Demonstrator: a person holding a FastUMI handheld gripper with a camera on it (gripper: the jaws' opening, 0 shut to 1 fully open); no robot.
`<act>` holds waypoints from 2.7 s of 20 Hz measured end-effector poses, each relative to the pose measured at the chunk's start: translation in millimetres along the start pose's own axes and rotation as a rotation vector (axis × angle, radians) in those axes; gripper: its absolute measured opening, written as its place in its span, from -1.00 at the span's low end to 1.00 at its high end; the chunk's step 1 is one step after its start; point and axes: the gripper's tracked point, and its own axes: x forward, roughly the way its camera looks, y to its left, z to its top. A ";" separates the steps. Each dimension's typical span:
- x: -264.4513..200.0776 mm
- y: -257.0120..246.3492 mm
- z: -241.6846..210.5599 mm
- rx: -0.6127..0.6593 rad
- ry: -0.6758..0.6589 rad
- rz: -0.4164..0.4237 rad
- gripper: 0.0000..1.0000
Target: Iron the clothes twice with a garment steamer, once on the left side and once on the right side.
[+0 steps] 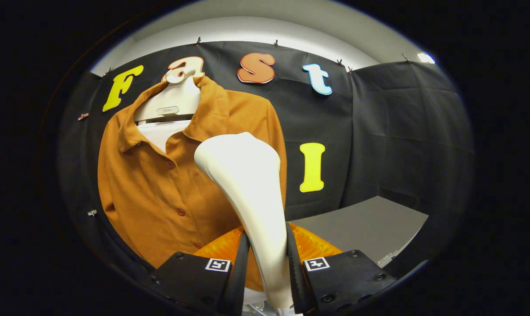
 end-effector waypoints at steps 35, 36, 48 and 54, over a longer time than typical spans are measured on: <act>62.9 21.8 -176.5 -0.007 0.483 -0.045 -0.07; 62.2 20.3 -181.2 -0.004 0.497 -0.047 -0.06; 48.8 7.0 -238.4 0.000 0.635 -0.048 -0.06; 32.2 2.1 -171.7 0.018 0.485 -0.070 -0.07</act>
